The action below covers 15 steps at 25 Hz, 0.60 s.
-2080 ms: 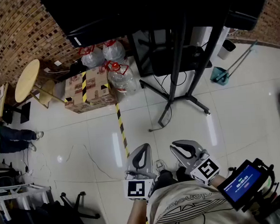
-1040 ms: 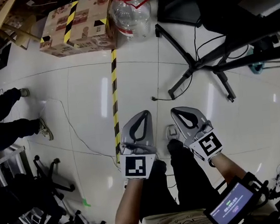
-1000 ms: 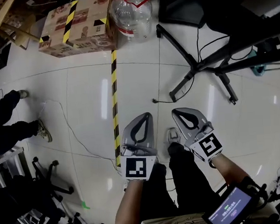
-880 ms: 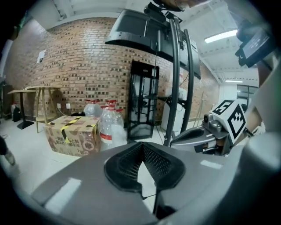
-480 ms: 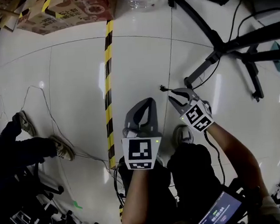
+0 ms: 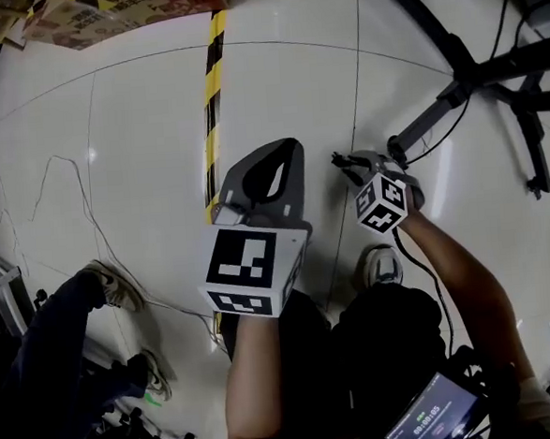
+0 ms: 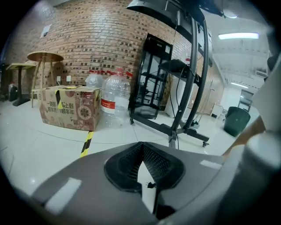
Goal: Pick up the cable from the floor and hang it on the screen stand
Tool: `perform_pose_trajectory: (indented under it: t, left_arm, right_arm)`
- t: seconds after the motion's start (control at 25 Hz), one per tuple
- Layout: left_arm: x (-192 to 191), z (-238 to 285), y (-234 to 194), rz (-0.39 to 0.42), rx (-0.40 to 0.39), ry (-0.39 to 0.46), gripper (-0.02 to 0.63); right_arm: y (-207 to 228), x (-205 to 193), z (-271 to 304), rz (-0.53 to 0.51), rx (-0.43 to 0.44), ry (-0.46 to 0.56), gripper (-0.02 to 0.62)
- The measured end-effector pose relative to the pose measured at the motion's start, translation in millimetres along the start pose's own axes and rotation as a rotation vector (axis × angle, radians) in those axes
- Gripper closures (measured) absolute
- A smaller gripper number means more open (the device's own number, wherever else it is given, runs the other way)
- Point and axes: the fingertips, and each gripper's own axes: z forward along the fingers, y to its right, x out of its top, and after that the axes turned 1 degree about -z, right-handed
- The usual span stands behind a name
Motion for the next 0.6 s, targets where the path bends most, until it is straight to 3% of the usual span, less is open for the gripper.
perform_pose_trajectory:
  t: [0.08,0.16,0.2,0.32,0.44,0.52,0.6]
  left_arm:
    - [4.8,1.8,6.7,0.03,-0.029,0.009,0.586]
    - [6.1,1.9,12.0,0.055,-0.047,0.009,0.586]
    - [6.8,0.7,12.7,0.06,-0.047,0.011,0.586]
    - [8.1,-5.3,10.1,0.055,-0.035,0.021,0.586]
    - [7.5,-9.4,11.4,0.058,-0.031,0.031,0.586]
    - [9.0,-10.6,15.9,0.062,-0.041,0.028,0.586]
    - [9.2,-10.2,18.7,0.064,-0.049,0.017,0.586]
  right_arm:
    - [-1.1,-5.0,13.2,-0.055,-0.003,-0.032,0.454]
    - [-7.2,-11.2,25.3,-0.077,0.042,-0.068,0.385]
    - [-9.9,-12.8,28.1,-0.065,0.077,-0.07,0.39]
    - [-15.8,-14.0,26.7,0.033,0.16,-0.049,0.503]
    - [-18.5,-13.3,25.7,0.156,0.19,-0.033,0.531]
    - [-14.4,-1.5,18.5,0.259,0.201,0.051,0.537]
    - [-6.2,20.7,-0.8,0.363,0.206,0.201,0.537]
